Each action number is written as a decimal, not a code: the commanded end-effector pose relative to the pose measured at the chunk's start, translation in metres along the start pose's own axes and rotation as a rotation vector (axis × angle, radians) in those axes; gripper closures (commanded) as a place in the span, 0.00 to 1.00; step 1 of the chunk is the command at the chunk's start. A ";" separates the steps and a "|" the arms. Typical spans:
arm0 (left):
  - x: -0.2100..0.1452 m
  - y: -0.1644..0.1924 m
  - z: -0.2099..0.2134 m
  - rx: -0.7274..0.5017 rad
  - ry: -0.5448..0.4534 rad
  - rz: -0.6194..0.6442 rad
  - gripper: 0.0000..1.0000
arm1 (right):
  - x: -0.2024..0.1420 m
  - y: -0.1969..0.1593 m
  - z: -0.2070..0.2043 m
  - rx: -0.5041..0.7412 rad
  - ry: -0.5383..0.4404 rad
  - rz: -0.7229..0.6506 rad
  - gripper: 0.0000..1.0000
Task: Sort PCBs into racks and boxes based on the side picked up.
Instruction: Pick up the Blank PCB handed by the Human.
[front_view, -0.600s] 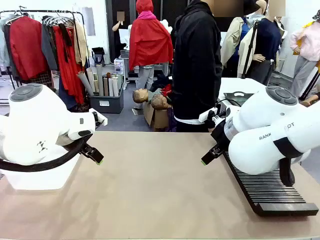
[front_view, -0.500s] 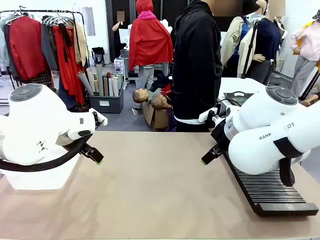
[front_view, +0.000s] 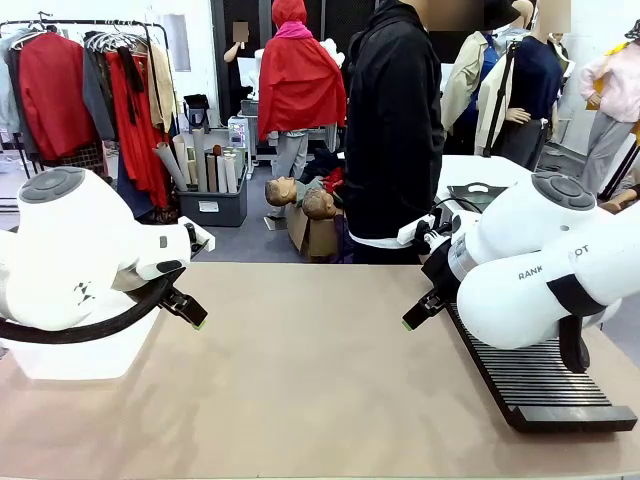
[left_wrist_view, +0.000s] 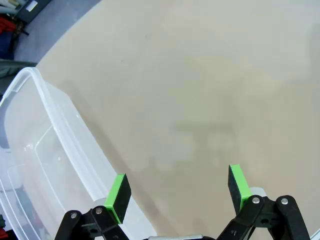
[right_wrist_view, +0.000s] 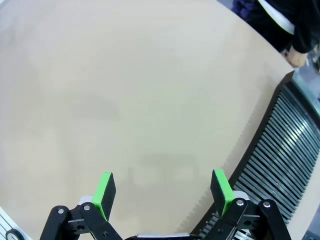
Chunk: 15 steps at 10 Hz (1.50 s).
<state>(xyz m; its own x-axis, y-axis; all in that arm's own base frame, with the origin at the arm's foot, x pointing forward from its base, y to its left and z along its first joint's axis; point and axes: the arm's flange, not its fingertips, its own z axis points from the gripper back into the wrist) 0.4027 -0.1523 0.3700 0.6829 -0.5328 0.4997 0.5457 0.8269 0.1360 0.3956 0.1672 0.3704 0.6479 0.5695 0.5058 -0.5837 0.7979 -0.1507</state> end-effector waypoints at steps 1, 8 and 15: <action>0.000 0.000 0.000 0.000 0.000 0.000 0.00 | 0.000 0.000 0.000 0.000 0.000 0.000 0.00; 0.000 0.000 0.000 0.000 0.000 0.000 0.00 | 0.000 0.000 0.000 0.000 0.000 0.000 0.00; 0.007 0.006 0.005 0.005 -0.002 0.009 0.00 | 0.000 0.000 0.000 0.000 0.000 0.000 0.00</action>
<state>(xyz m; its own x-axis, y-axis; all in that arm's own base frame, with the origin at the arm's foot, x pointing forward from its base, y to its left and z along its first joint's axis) 0.4040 -0.1522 0.3718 0.6822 -0.5312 0.5024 0.5440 0.8279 0.1368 0.3956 0.1672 0.3703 0.6481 0.5695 0.5056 -0.5837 0.7979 -0.1506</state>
